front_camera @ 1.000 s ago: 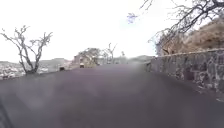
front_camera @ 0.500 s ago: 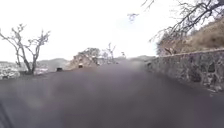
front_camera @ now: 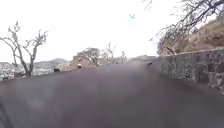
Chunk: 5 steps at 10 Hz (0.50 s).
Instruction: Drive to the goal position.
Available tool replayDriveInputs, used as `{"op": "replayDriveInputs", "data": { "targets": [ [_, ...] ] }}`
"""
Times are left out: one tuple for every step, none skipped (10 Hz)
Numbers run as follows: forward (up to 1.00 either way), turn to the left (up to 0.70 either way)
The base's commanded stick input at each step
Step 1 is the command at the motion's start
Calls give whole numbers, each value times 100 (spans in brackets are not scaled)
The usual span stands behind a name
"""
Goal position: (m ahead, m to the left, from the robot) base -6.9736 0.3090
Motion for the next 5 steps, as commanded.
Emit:
{"op": "replayDriveInputs", "data": {
  "targets": [
    [70,0],
    [70,0],
    [70,0],
    [70,0],
    [70,0]
  ]
}}
